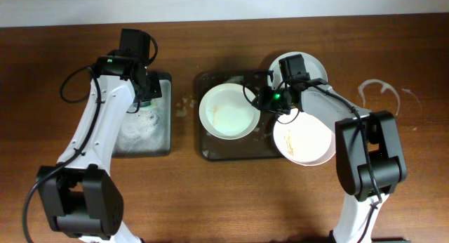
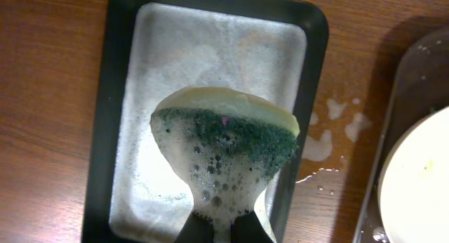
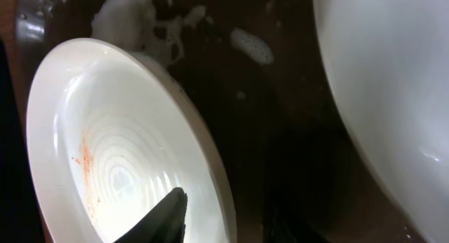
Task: Clean dirty plates on tray and stack at the side
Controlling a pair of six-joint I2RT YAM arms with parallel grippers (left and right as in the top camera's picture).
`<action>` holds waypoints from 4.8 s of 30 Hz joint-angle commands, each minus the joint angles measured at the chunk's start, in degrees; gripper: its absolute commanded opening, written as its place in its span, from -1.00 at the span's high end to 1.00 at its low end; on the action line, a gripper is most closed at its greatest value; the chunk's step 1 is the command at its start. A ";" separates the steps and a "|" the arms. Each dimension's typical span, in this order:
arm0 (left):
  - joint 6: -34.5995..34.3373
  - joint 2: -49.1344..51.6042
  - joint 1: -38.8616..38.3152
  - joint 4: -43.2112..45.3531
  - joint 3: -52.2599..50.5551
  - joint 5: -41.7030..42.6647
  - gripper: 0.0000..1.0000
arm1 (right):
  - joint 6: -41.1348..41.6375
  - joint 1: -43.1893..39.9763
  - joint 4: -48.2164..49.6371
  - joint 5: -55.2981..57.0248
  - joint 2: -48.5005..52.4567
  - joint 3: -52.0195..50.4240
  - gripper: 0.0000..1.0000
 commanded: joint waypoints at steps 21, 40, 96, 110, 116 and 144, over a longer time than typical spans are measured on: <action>1.27 -1.07 0.28 2.03 0.68 12.00 0.99 | 1.20 1.55 -3.34 0.92 2.21 0.22 0.92; 3.08 9.57 -13.84 18.32 0.68 19.17 0.99 | -1.14 1.57 -5.49 -1.64 2.19 0.24 0.92; -7.65 23.10 -19.21 23.10 3.30 -2.01 0.99 | -1.09 1.55 -5.68 -1.73 2.19 0.24 0.91; -2.43 23.26 -20.11 9.49 3.30 31.12 1.00 | -1.05 1.55 -5.64 -1.97 2.19 0.24 0.91; -2.38 23.28 -20.39 14.64 3.30 28.41 1.00 | -1.07 1.55 -5.46 -2.80 2.19 0.24 0.91; 4.15 25.99 -20.28 8.39 3.30 35.87 0.99 | -1.07 1.55 -5.03 -2.82 2.19 0.24 0.91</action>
